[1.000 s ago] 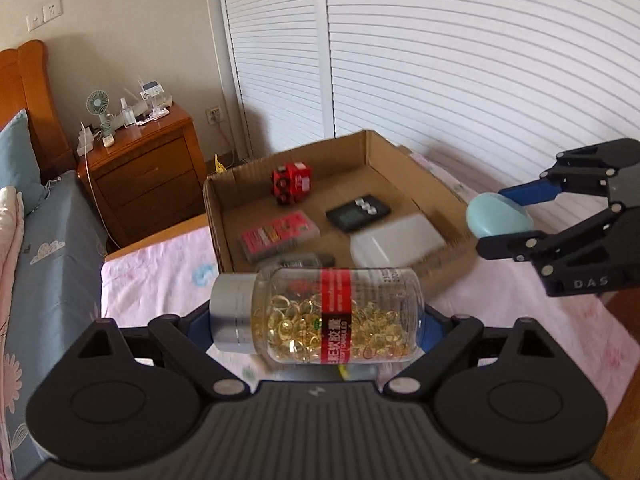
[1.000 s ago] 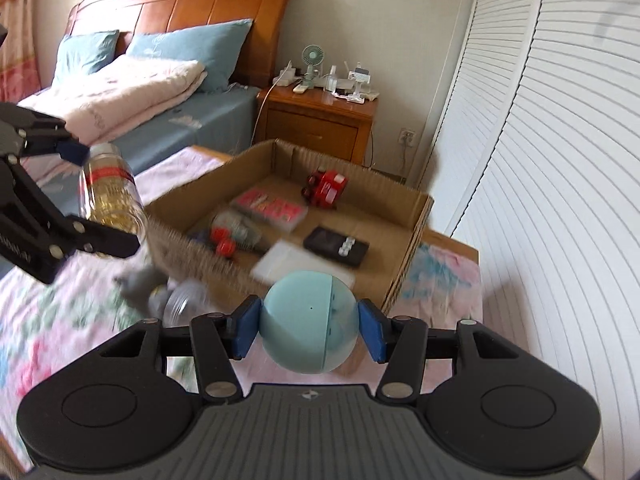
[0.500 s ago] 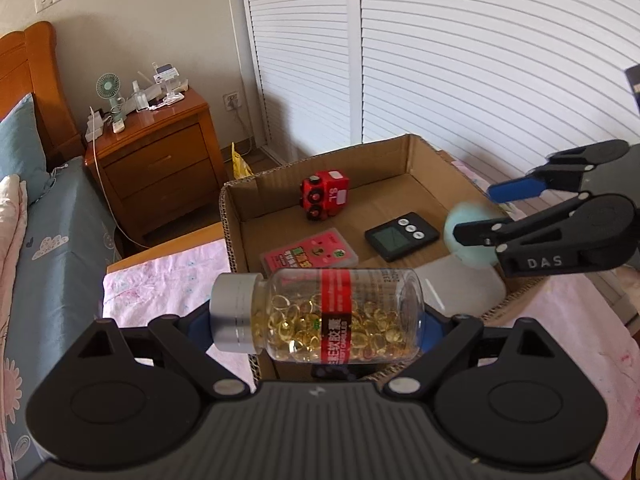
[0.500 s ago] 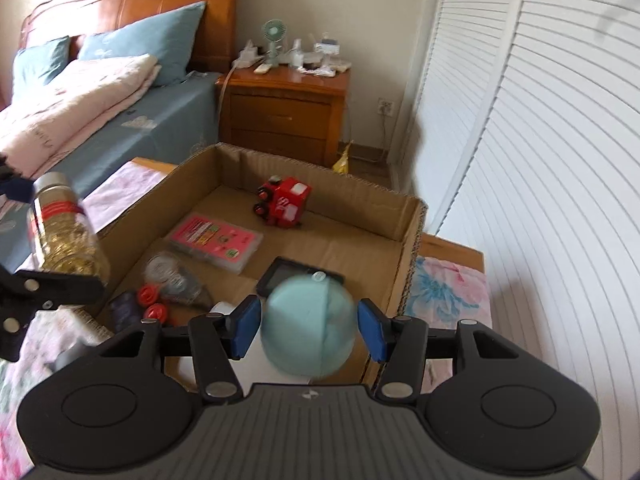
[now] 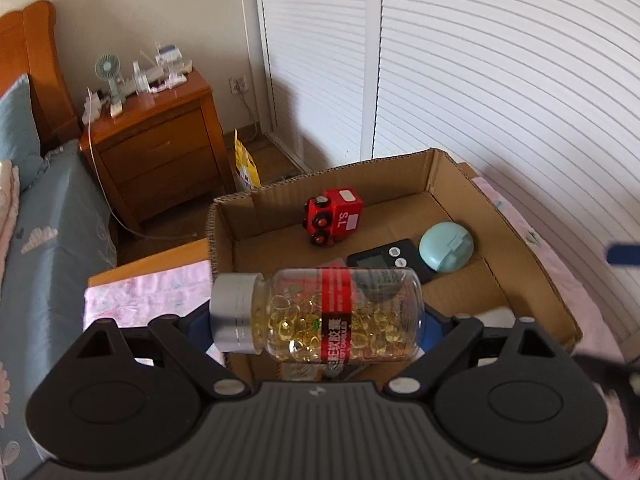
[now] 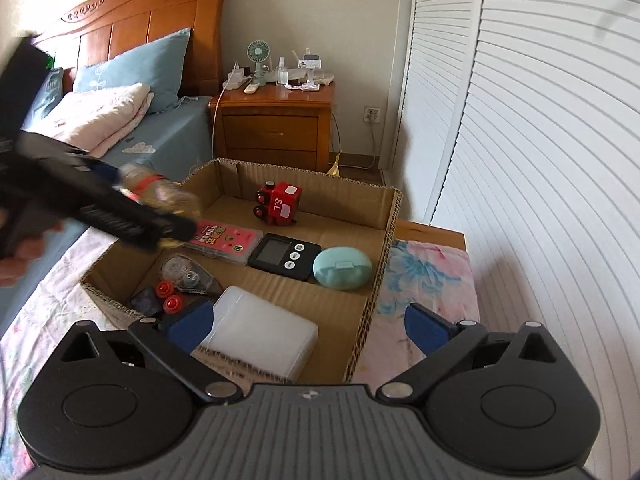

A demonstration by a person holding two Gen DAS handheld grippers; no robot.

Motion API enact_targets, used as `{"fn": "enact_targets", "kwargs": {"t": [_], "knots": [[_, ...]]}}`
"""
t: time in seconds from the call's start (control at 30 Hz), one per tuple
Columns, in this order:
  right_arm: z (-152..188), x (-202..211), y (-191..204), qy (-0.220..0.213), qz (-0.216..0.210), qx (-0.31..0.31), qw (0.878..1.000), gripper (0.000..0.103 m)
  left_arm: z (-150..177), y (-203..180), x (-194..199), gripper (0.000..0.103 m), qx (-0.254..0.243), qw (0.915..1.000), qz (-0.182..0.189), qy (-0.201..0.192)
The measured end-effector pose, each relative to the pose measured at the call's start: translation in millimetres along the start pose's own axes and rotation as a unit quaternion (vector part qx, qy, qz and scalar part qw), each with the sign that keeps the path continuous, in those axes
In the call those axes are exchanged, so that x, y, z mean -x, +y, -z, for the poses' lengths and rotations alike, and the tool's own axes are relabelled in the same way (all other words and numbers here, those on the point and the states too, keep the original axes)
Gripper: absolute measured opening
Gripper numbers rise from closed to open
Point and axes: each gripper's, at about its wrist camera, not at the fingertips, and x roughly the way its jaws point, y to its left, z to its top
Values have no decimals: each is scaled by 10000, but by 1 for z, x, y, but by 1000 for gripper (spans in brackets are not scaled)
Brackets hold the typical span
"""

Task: Organize rigid objects
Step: 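Drop the teal ball into the cardboard box with the right tool while the left tool carries the jar, then lower the capsule jar into the cardboard box and open the left tool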

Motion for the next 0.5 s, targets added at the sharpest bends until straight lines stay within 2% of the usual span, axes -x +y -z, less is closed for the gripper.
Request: {"fn": "enact_targets", "kwargs": {"t": [0.2,0.5], "knots": [[6,14,-4,-93,136,17,9999,103,-5,-12,-24,93,179,9996,26,201],[11,16,-5,-48,104,-83,9999,103,-10,-19,1,95,49,9998,-99,-134]]}}
